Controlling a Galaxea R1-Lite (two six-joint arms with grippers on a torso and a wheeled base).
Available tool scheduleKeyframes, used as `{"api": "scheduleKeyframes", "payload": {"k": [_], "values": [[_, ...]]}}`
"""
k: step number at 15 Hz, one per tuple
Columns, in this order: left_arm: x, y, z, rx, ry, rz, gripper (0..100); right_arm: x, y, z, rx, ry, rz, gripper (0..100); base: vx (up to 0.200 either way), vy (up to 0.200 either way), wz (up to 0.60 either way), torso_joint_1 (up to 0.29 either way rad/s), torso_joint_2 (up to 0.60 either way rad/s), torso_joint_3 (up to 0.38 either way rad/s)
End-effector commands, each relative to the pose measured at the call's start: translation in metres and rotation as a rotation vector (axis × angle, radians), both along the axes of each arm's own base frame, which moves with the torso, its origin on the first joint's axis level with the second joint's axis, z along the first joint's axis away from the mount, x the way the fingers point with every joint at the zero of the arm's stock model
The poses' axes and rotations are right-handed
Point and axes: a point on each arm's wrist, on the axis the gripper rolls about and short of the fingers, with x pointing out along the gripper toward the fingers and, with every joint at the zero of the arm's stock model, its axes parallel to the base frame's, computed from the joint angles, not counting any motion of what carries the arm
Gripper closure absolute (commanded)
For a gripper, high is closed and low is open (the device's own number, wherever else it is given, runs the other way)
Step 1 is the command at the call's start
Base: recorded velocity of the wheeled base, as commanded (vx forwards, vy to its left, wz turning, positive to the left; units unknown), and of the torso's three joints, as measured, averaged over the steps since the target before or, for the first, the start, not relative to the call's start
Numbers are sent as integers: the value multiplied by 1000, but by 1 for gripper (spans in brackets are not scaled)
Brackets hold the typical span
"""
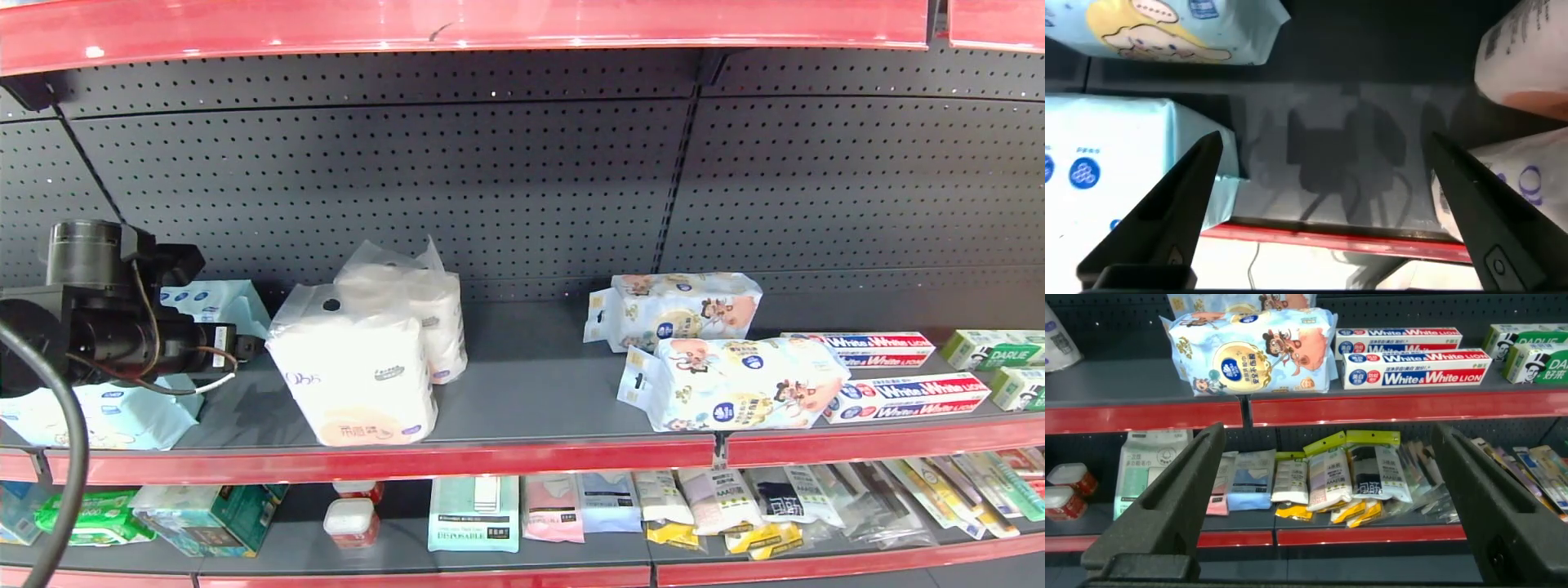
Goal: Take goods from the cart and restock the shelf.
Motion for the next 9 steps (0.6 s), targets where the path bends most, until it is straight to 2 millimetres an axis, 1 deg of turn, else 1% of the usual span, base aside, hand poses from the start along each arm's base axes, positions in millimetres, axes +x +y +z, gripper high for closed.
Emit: {"api": "scheduleKeyframes", "payload": {"k": [1, 9], "values": [[5, -1, -1, -10, 1, -15, 0, 0, 0, 0, -1, 0, 0, 0, 0, 0, 0, 0, 0, 0], [11, -13, -5, -18, 11, -63, 0, 0, 0, 0, 0, 1, 0, 0, 0, 0, 0, 0, 0, 0]]}}
